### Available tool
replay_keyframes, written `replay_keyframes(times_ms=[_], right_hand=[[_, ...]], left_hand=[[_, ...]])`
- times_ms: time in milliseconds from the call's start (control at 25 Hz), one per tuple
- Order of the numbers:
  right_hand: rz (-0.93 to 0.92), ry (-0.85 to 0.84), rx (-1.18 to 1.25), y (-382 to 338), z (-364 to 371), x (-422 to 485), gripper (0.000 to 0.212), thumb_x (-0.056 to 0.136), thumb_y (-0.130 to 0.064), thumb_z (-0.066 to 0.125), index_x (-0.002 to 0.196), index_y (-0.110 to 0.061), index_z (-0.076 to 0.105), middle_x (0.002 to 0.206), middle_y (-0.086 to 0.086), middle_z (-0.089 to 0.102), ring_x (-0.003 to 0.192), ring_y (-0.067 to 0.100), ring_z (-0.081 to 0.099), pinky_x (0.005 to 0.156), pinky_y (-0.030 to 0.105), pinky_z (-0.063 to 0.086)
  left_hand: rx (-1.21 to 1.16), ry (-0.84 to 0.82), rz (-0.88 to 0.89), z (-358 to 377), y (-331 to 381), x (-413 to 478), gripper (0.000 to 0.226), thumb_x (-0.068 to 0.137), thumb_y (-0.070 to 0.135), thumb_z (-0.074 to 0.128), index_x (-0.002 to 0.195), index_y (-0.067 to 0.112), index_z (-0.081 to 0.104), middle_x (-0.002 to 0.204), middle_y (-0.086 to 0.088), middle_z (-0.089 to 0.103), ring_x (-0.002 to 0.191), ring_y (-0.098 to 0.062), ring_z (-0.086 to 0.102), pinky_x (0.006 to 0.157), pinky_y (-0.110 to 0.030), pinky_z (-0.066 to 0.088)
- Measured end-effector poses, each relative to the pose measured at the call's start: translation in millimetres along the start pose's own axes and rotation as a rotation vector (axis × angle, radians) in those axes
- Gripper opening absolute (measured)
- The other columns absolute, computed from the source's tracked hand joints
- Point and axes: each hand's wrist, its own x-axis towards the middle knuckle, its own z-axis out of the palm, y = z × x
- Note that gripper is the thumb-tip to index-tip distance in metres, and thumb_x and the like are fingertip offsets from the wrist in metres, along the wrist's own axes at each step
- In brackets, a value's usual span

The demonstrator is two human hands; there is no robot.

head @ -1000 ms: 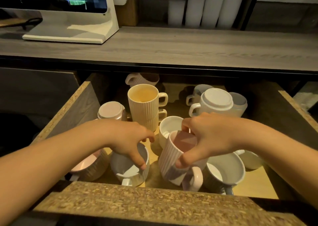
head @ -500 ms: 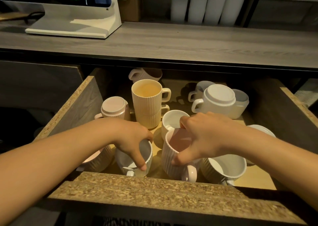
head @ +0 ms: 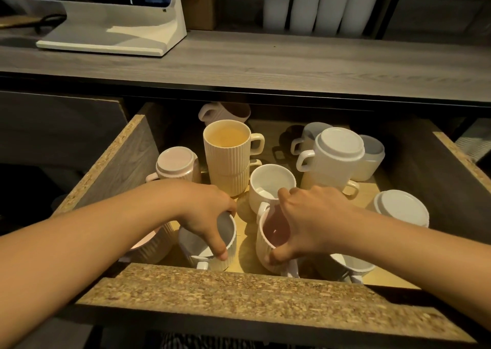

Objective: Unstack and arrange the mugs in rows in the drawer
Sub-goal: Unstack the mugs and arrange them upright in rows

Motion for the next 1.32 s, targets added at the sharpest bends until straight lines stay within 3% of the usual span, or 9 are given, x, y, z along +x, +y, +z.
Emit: replay_keyframes(times_ms=[200, 320, 480, 600, 760, 840, 960, 1120, 1320], right_hand=[[-0.041, 0.004, -0.065, -12, 7, 0, 0.092, 0.064, -0.080, 0.052, 0.123, -0.011, 0.041, 0.108, 0.003, 0.060, 0.071, 0.016, 0.044, 0.053, 0.025, 0.038], [-0.050, 0.006, -0.087, -14, 8, 0, 0.094, 0.064, -0.084, 0.047, 0.121, -0.010, 0.041, 0.109, 0.004, 0.061, 0.071, 0.017, 0.044, 0.048, 0.025, 0.031], [-0.060, -0.051, -0.067, -8, -3, -2, 0.090, 0.067, -0.084, 0.041, 0.123, -0.013, 0.046, 0.109, 0.002, 0.064, 0.074, 0.018, 0.049, 0.052, 0.026, 0.036], [0.004, -0.012, -0.004, 13, -22, -4, 0.072, 0.079, -0.073, 0.042, 0.126, -0.019, 0.049, 0.110, 0.001, 0.065, 0.088, 0.020, 0.059, 0.066, 0.029, 0.046], [0.055, 0.044, -0.007, 43, -34, -9, 0.051, 0.085, -0.057, 0.051, 0.125, -0.025, 0.053, 0.111, -0.001, 0.065, 0.093, 0.018, 0.062, 0.074, 0.027, 0.053], [0.075, -0.038, 0.024, 54, -30, -15, 0.052, 0.083, -0.054, 0.056, 0.127, -0.026, 0.052, 0.112, -0.001, 0.065, 0.095, 0.019, 0.062, 0.081, 0.030, 0.055], [0.124, -0.196, 0.112, 67, -15, -25, 0.062, 0.080, -0.051, 0.064, 0.132, -0.025, 0.044, 0.121, -0.001, 0.061, 0.101, 0.019, 0.060, 0.086, 0.032, 0.053], [0.118, -0.295, 0.201, 66, 4, -31, 0.077, 0.074, -0.051, 0.070, 0.139, -0.030, 0.035, 0.137, -0.004, 0.050, 0.118, 0.021, 0.052, 0.094, 0.033, 0.049], [0.074, -0.316, 0.225, 59, 11, -30, 0.077, 0.073, -0.042, 0.075, 0.139, -0.028, 0.037, 0.136, -0.004, 0.049, 0.116, 0.020, 0.050, 0.086, 0.027, 0.046]], left_hand=[[0.009, -0.005, -0.013, 1, -2, 0, 0.076, 0.073, 0.054, 0.069, 0.135, 0.021, 0.041, 0.128, -0.001, 0.050, 0.105, -0.016, 0.048, 0.080, -0.026, 0.044], [0.006, -0.009, -0.003, 1, -2, 1, 0.077, 0.073, 0.053, 0.069, 0.135, 0.020, 0.040, 0.128, -0.001, 0.049, 0.099, -0.014, 0.044, 0.079, -0.026, 0.042], [0.017, -0.005, 0.005, 2, -3, -1, 0.073, 0.075, 0.054, 0.067, 0.134, 0.021, 0.040, 0.128, 0.000, 0.050, 0.101, -0.014, 0.047, 0.083, -0.027, 0.046], [-0.016, 0.151, 0.083, -3, 5, -3, 0.059, 0.083, 0.053, 0.058, 0.132, 0.022, 0.044, 0.130, 0.002, 0.053, 0.111, -0.014, 0.051, 0.092, -0.028, 0.046], [0.045, 0.397, 0.234, -19, 30, -1, 0.050, 0.086, 0.050, 0.055, 0.130, 0.027, 0.045, 0.128, 0.005, 0.056, 0.104, -0.011, 0.054, 0.086, -0.029, 0.048], [0.106, 0.382, 0.264, -24, 42, 5, 0.055, 0.085, 0.050, 0.056, 0.133, 0.027, 0.041, 0.130, 0.003, 0.053, 0.110, -0.015, 0.053, 0.089, -0.033, 0.048], [0.166, 0.309, 0.288, -27, 61, 18, 0.062, 0.083, 0.051, 0.059, 0.136, 0.028, 0.038, 0.132, 0.003, 0.050, 0.113, -0.015, 0.049, 0.083, -0.027, 0.042], [0.237, 0.217, 0.268, -20, 81, 33, 0.066, 0.077, 0.056, 0.063, 0.131, 0.021, 0.046, 0.125, 0.000, 0.056, 0.110, -0.019, 0.053, 0.084, -0.031, 0.047], [0.217, 0.250, 0.265, -10, 79, 38, 0.067, 0.072, 0.059, 0.067, 0.124, 0.020, 0.052, 0.118, 0.000, 0.059, 0.104, -0.018, 0.054, 0.080, -0.028, 0.050]])
